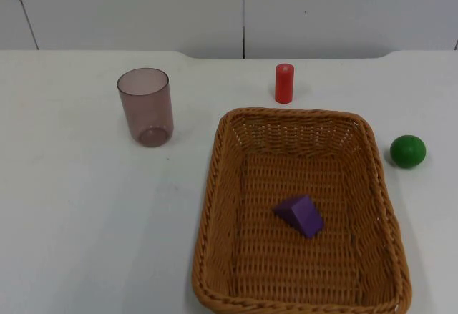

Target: Pick up the basket with the left hand and place the triangular block into the basket with the right hand.

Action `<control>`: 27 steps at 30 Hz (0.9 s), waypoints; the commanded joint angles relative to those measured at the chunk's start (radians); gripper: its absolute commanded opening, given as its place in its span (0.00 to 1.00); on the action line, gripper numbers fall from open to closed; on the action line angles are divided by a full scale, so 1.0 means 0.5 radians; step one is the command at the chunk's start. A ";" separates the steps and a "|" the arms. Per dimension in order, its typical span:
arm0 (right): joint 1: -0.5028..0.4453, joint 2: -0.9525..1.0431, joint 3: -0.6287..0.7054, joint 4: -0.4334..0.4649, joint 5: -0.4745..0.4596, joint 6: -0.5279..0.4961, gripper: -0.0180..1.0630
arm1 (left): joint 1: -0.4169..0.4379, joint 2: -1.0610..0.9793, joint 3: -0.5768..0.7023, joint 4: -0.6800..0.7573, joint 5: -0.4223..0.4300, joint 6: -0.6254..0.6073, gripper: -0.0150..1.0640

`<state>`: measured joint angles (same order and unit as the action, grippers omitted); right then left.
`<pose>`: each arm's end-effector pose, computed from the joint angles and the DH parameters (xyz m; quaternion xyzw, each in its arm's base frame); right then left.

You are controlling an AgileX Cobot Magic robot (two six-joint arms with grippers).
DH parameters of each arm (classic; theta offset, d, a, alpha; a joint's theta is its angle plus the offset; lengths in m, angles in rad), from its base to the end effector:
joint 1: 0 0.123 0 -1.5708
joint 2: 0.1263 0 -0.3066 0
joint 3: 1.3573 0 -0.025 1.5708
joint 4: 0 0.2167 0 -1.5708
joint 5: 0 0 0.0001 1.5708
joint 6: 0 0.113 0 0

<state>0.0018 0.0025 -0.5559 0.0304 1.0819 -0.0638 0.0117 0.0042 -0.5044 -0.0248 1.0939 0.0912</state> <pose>-0.0432 0.0030 0.2636 -0.0288 0.8441 -0.0014 0.5354 -0.0387 -0.0029 0.2489 0.0349 0.8609 0.0137 0.5073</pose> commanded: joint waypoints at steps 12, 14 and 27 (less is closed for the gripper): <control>-0.001 -0.005 0.082 -0.011 -0.005 0.008 0.99 | -0.003 -0.008 0.021 0.031 -0.038 -0.049 0.99; -0.001 -0.005 0.082 -0.011 -0.005 0.008 0.99 | -0.003 -0.008 0.021 0.031 -0.038 -0.049 0.99; -0.001 -0.005 0.082 -0.117 -0.005 0.154 0.99 | -0.003 -0.008 0.021 0.080 -0.038 -0.156 0.99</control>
<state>0.0018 0.0025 -0.5169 -0.0174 1.0823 0.0080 0.0117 0.0042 -0.4983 0.0077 1.0863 0.0256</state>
